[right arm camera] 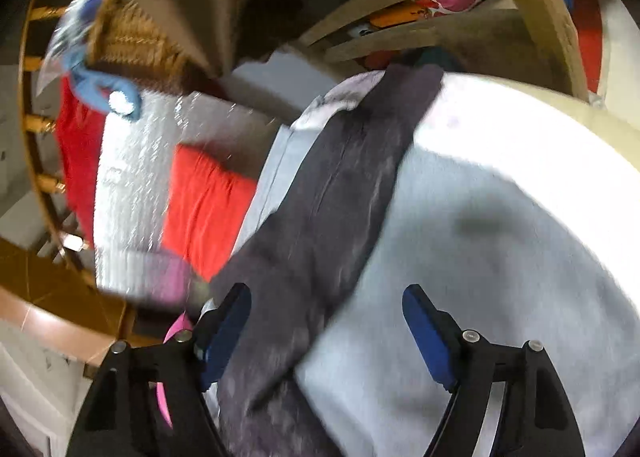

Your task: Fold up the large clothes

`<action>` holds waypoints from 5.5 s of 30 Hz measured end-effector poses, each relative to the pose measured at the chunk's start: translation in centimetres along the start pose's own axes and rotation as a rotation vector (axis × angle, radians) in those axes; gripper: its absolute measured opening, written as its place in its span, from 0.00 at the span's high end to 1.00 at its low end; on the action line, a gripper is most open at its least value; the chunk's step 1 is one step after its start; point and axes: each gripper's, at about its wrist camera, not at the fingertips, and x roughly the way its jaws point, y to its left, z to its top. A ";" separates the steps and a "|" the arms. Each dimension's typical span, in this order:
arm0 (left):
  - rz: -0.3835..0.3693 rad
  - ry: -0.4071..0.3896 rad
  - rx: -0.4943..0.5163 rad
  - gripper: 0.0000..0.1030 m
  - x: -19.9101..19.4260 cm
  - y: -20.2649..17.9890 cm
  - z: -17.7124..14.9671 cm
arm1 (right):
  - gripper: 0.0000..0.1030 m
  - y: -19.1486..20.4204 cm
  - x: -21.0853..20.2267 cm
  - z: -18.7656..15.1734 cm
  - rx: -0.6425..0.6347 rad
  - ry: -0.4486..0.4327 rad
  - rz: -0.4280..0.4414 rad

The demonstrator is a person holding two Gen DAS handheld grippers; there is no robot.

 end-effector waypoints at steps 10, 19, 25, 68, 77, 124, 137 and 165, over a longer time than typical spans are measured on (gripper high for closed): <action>-0.056 0.027 -0.054 0.00 2.8 0.6 -1.0 | 0.78 0.7 7.6 5.3 -0.059 0.035 -0.217; -0.076 0.011 -0.071 0.00 2.6 0.9 -1.1 | 0.91 19.0 4.9 -0.3 -0.621 -0.098 -0.199; -0.089 0.001 -0.078 0.00 2.4 1.1 -1.3 | 0.92 31.2 6.1 -15.1 -1.035 -0.062 -0.064; -0.286 0.231 -0.552 0.46 16.2 5.9 16.9 | 0.07 9.2 10.9 -16.8 0.056 0.342 0.224; -0.248 0.108 -0.375 0.90 12.9 4.7 17.2 | 0.87 14.0 7.0 -14.7 -0.368 0.201 0.049; -0.048 -0.063 0.027 0.33 14.2 -3.3 15.1 | 0.33 12.1 9.4 -13.7 -0.741 0.389 -0.121; -0.052 -0.068 0.026 0.32 14.2 -3.1 14.9 | 0.40 12.6 8.7 -14.3 -0.800 0.341 -0.187; 0.135 -0.160 -0.324 0.20 4.4 26.4 12.1 | 0.34 16.6 5.9 -33.9 -1.225 0.310 -0.134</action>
